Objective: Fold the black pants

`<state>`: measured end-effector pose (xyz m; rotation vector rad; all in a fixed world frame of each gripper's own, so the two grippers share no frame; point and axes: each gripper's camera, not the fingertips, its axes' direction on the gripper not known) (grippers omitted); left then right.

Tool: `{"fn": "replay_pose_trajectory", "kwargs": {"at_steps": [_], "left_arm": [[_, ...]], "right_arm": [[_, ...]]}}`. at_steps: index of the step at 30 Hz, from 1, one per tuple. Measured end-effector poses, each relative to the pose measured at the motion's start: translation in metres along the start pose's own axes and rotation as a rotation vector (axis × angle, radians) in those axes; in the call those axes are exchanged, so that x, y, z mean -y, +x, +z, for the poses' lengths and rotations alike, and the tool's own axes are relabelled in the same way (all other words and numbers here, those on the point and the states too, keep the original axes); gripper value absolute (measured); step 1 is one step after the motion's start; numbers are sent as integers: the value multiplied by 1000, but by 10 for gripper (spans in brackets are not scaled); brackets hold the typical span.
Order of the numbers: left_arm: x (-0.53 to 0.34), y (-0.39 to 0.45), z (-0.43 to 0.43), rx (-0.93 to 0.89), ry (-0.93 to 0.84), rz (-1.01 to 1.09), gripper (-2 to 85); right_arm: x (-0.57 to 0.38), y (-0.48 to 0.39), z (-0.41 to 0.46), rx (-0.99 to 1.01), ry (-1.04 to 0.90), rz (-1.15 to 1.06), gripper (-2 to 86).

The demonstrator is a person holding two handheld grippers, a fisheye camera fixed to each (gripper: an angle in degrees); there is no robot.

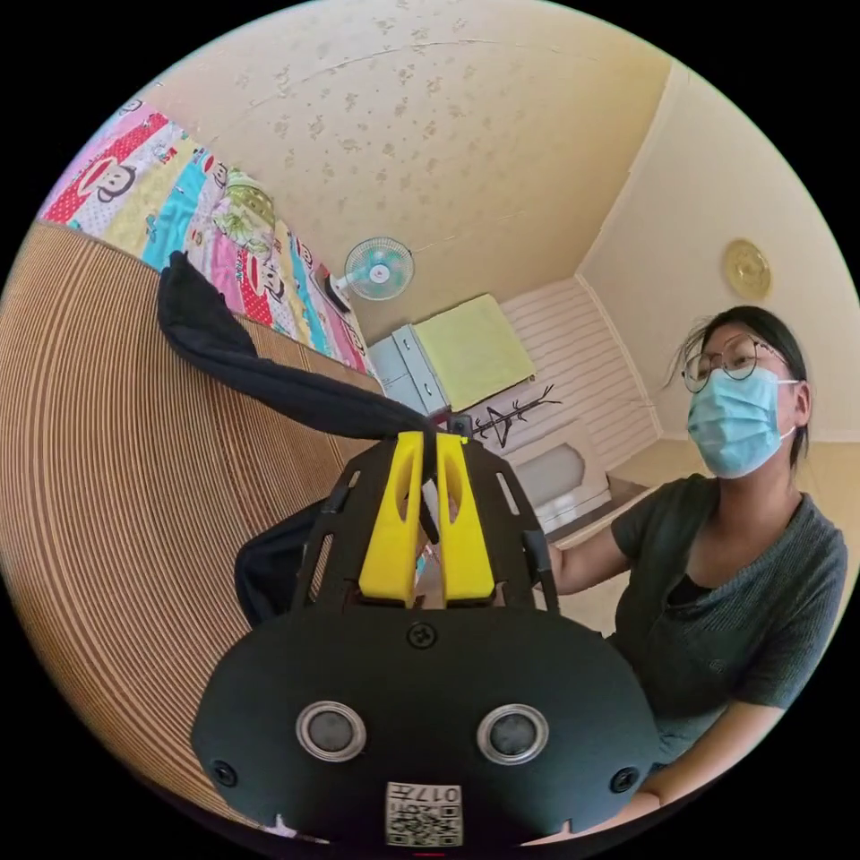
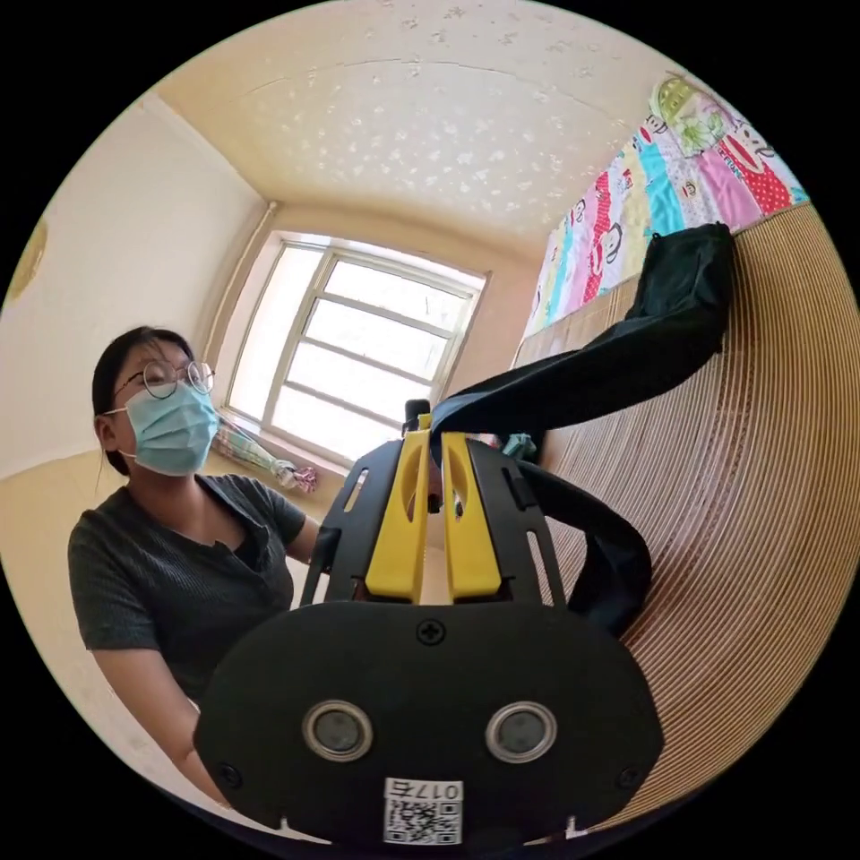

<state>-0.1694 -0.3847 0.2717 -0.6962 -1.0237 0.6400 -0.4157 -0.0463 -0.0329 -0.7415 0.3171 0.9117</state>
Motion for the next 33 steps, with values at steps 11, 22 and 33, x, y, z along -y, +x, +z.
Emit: {"fn": "replay_pose_trajectory", "kwargs": {"at_steps": [11,22,33], "left_arm": [[-5,311,-30,59,-29,337,26],[58,211,3,276,-78,155,34],[-74,11,62,531,-490,-152,43]], "right_arm": [[-5,-243,10,-104,-34,-341,25],[55,-153,23,-406,44,-130,25],[-63,60,58,-540,-70,410,24]]}}
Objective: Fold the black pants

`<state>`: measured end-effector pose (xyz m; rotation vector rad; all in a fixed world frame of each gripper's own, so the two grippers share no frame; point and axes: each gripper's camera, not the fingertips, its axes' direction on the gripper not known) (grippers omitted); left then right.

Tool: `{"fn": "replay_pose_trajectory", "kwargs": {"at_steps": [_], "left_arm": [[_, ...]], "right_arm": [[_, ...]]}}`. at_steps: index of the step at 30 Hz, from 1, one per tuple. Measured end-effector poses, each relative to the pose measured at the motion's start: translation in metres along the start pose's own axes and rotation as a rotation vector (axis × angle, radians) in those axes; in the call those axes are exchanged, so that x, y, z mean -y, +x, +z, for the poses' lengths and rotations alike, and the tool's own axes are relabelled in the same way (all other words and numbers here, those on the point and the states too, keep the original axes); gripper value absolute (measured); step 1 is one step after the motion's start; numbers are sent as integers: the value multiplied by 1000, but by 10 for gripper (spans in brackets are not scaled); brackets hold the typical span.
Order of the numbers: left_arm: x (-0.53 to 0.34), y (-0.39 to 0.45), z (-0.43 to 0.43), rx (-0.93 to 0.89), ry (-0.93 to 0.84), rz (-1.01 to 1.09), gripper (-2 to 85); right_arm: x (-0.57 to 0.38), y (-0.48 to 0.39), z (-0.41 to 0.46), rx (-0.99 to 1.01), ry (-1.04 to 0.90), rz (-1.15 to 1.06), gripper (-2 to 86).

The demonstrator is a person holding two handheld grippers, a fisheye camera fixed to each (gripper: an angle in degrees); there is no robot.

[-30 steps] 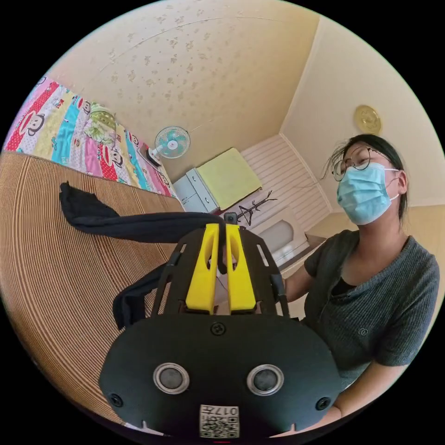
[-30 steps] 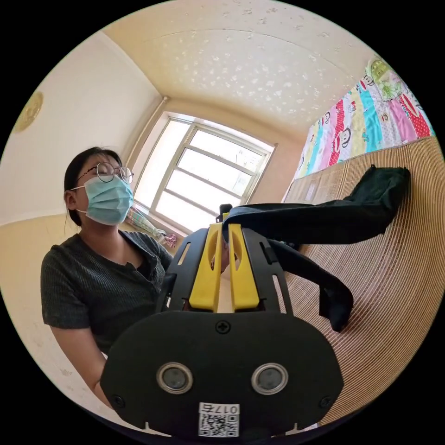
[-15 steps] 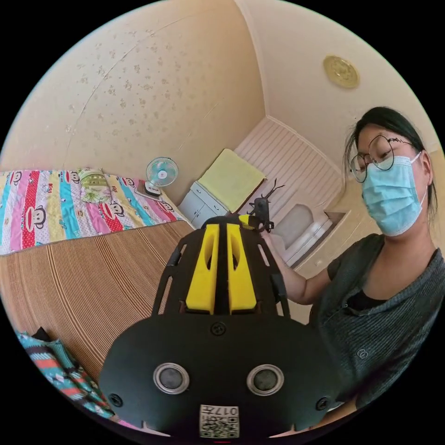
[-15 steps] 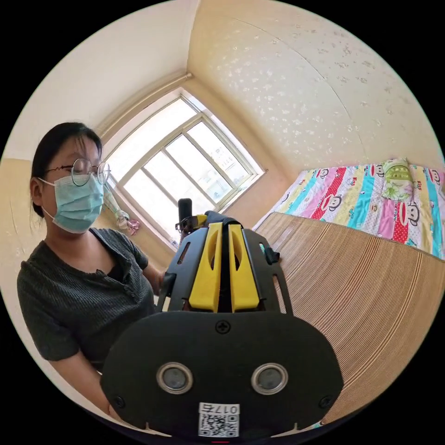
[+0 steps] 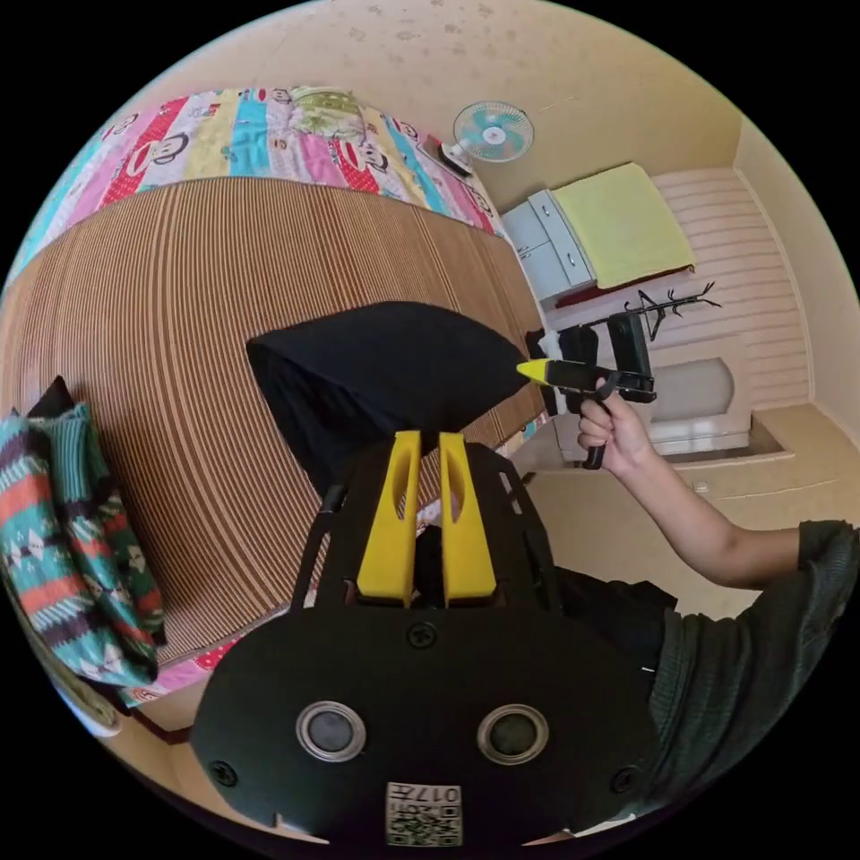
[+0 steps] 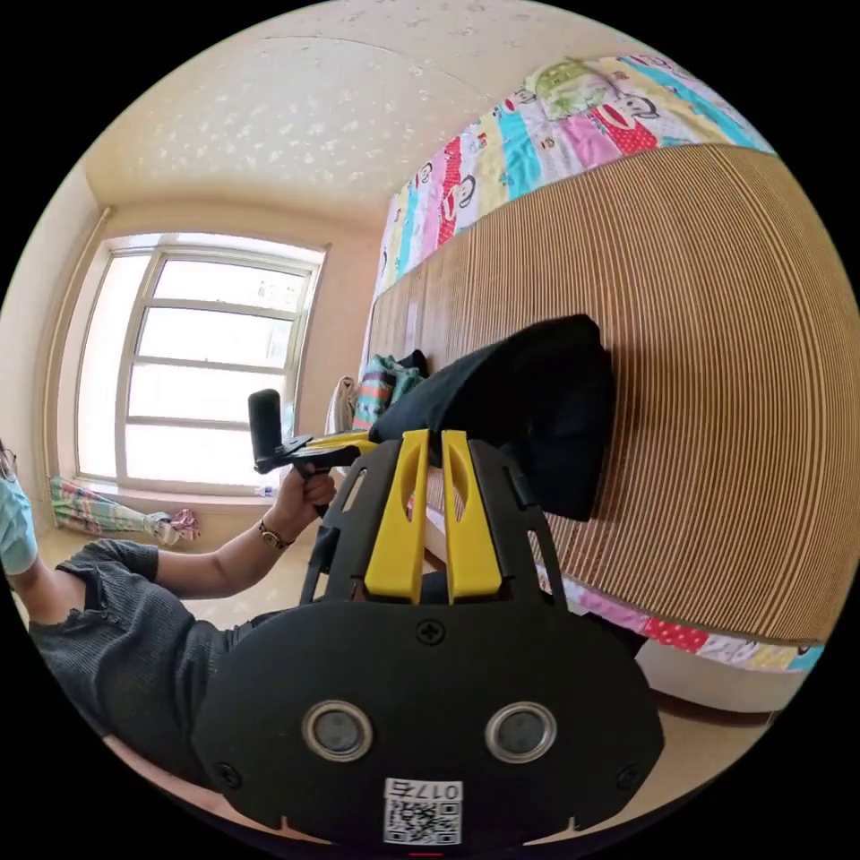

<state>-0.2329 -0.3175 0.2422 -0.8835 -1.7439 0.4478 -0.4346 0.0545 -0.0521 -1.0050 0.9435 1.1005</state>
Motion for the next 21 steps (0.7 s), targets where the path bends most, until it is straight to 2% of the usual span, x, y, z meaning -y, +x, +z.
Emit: {"fn": "replay_pose_trajectory", "kwargs": {"at_steps": [2,4,6,8,13,18,21], "left_arm": [[-41,-28,42,29,-134,-101,50],[-61,-48,56,33,-181,-161,70],[-67,-72,55,-10,-166,-229,109],[-54,-107,49,-76,-107,-303,149],[12,-182,54,-118,-9,-384,171],[77,-233,83,-141,-91,-435,173],[106,-233,83,-34,-183,-387,111]], "right_arm": [[-40,39,15,-19,-26,154,22],[-80,74,19,-15,-31,319,21],[-127,104,12,85,45,477,18],[-147,114,6,137,88,523,15],[-146,114,-7,128,112,565,11],[-124,109,-21,279,220,544,18],[-116,115,-22,315,223,541,36]]}}
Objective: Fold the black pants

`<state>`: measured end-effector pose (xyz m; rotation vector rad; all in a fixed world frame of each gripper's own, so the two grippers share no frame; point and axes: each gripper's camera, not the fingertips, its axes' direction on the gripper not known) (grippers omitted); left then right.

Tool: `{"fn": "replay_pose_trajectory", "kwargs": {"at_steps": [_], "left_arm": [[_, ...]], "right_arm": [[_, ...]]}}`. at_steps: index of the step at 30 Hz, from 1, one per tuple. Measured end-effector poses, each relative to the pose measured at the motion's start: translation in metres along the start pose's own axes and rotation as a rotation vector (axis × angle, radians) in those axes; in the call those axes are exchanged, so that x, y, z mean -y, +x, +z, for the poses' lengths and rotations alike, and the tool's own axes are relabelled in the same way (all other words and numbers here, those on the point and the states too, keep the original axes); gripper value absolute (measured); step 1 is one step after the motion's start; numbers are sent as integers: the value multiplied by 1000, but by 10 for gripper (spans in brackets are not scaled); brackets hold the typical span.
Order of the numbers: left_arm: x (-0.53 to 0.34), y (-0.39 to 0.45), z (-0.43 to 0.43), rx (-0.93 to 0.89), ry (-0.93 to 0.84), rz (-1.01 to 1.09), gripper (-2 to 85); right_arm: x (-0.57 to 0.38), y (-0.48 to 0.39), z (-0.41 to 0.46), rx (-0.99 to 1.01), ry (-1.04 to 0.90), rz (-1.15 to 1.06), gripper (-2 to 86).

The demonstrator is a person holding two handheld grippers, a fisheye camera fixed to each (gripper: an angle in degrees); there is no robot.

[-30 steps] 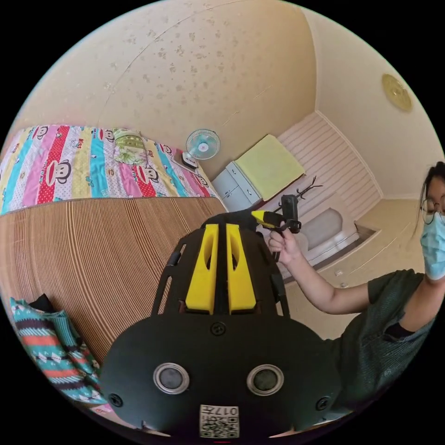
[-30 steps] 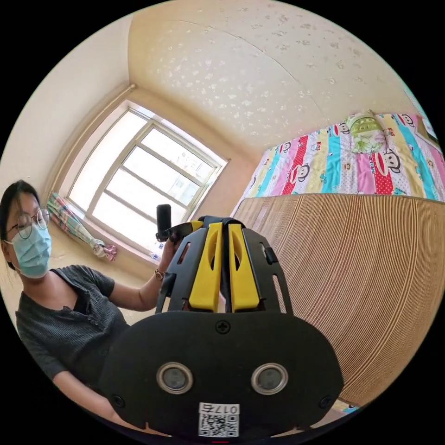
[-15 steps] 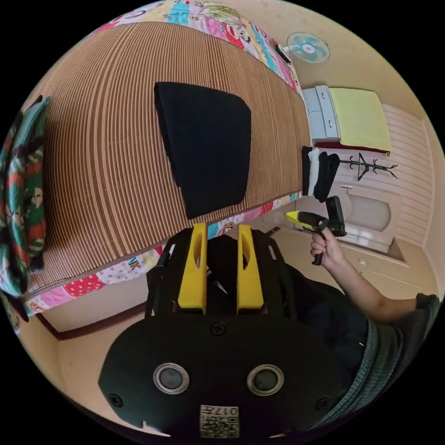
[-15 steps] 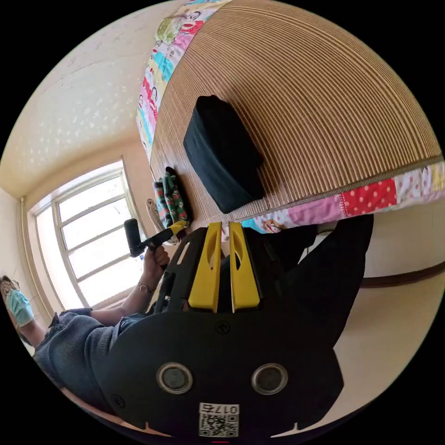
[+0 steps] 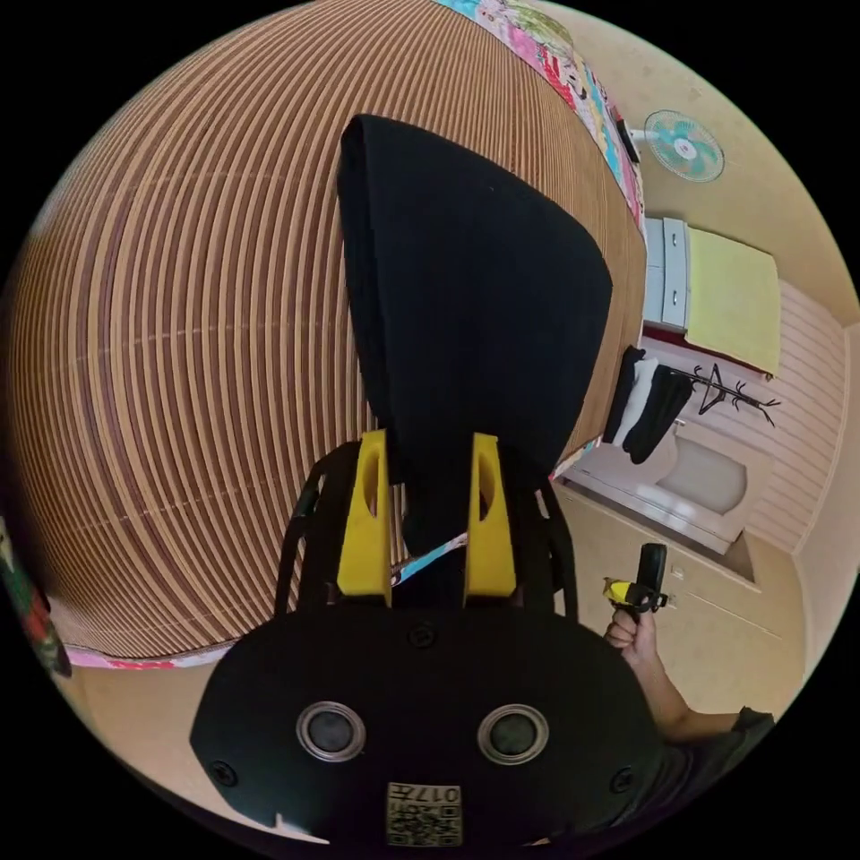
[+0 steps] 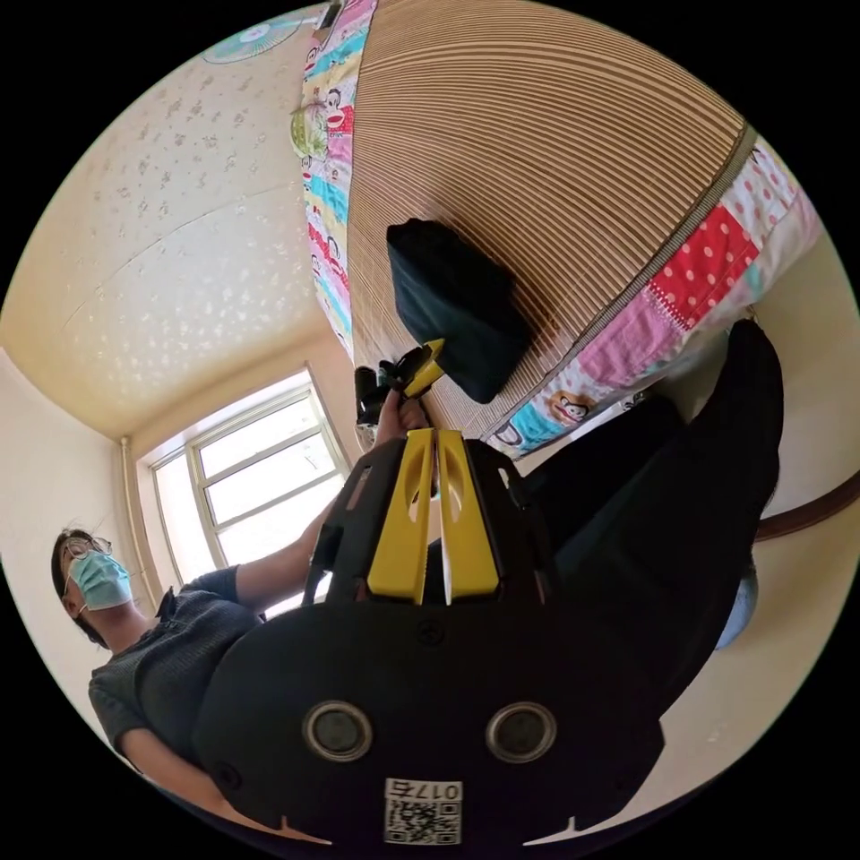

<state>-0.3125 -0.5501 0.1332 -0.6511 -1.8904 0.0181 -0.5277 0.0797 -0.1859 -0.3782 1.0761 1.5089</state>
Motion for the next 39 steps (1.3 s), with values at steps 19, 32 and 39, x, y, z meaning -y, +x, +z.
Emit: {"fn": "replay_pose_trajectory", "kwargs": {"at_steps": [19,32,39], "left_arm": [[1,-100,-95,-172,223,-275,143],[71,-133,-83,-371,193,-229,98],[121,-13,19,-329,45,-112,97]], "right_arm": [[210,-64,29,-327,-157,-355,167],[266,-49,105,-511,-277,-586,101],[252,33,-56,-487,-84,-393,86]]}}
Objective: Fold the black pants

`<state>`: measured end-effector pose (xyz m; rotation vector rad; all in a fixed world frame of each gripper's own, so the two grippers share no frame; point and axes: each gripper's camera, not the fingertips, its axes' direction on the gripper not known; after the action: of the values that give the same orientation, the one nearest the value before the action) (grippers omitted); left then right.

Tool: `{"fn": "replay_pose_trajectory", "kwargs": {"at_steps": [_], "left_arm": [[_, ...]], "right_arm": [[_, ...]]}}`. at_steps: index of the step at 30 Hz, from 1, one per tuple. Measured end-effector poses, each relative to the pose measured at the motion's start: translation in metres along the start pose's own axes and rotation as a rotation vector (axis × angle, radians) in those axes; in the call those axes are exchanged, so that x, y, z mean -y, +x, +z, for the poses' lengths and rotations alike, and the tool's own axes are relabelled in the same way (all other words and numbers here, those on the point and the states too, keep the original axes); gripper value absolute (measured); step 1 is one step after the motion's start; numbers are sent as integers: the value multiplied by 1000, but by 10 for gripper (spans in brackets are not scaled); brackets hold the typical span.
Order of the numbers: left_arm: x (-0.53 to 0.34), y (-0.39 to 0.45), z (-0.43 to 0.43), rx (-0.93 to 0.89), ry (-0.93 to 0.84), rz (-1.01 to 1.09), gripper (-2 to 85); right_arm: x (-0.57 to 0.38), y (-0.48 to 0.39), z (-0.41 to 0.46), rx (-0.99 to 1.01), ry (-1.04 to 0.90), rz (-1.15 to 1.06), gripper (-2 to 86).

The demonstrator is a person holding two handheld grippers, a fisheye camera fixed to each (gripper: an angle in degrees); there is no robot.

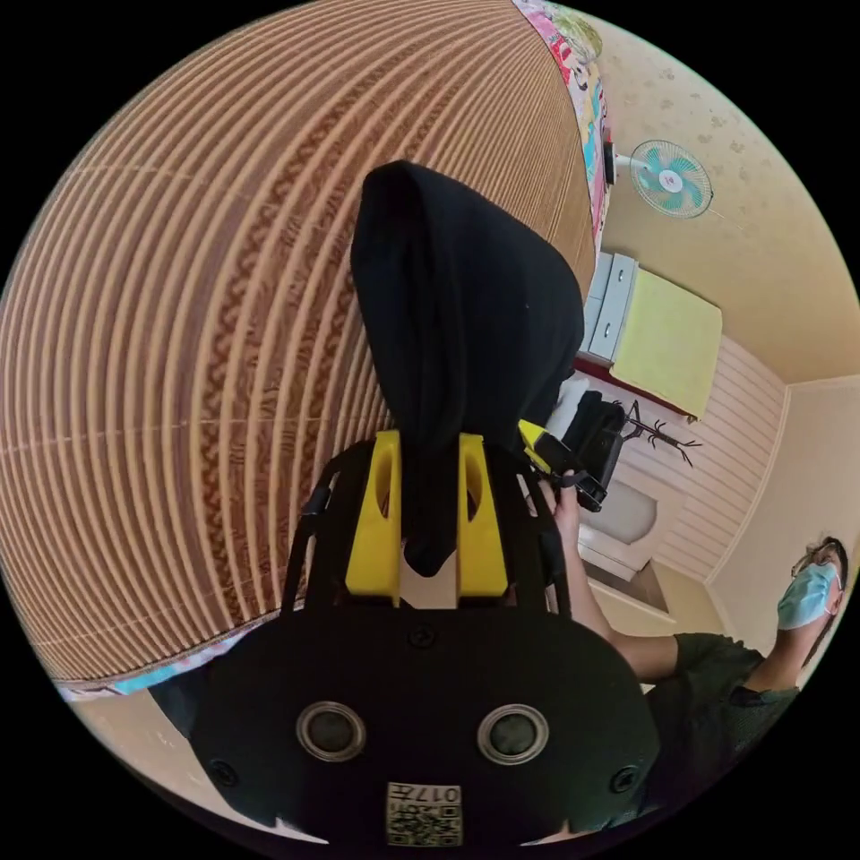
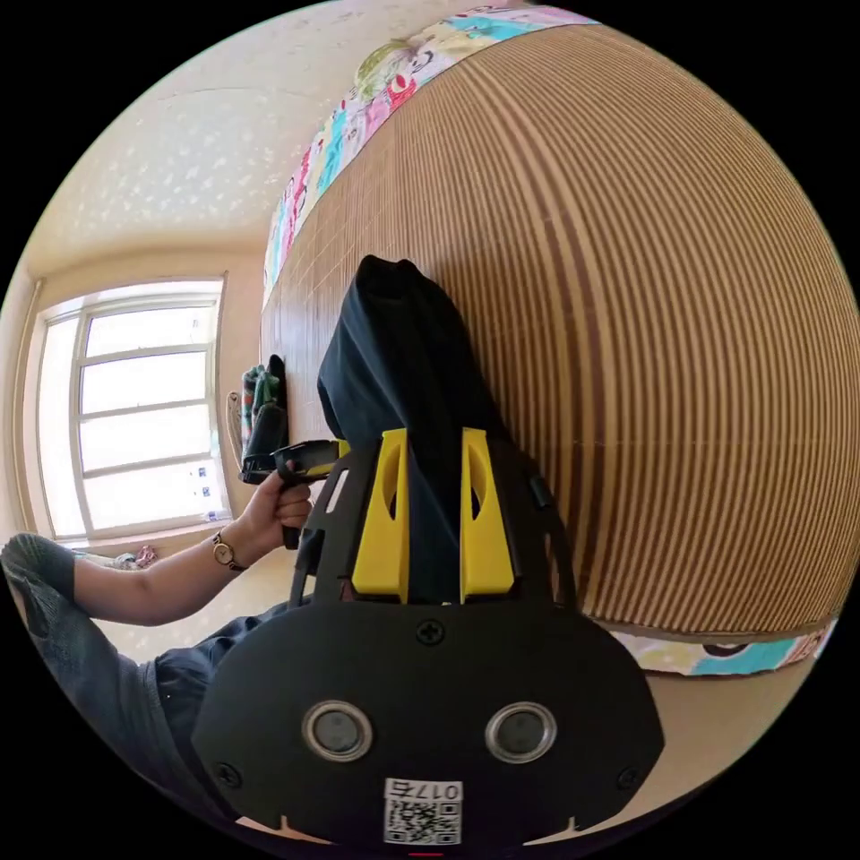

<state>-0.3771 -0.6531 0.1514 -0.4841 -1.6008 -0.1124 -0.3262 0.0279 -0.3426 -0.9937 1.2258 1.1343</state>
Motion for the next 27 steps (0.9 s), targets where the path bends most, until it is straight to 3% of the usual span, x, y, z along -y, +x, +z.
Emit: {"fn": "replay_pose_trajectory", "kwargs": {"at_steps": [4,8,13,18,22,27], "left_arm": [[45,78,153,9,-152,82,99],[76,158,301,-9,-267,169,101],[81,245,379,27,-259,260,126],[76,224,364,167,-345,258,88],[44,175,285,458,-411,280,9],[-22,122,162,837,-508,222,-8]], "right_arm": [[-33,76,-73,-85,115,124,83],[-86,107,-162,-356,393,234,76],[-155,92,-190,-427,656,218,27],[-198,96,-118,-234,605,275,8],[-209,85,-49,-26,488,274,5],[-186,-7,38,90,174,-34,5]]}}
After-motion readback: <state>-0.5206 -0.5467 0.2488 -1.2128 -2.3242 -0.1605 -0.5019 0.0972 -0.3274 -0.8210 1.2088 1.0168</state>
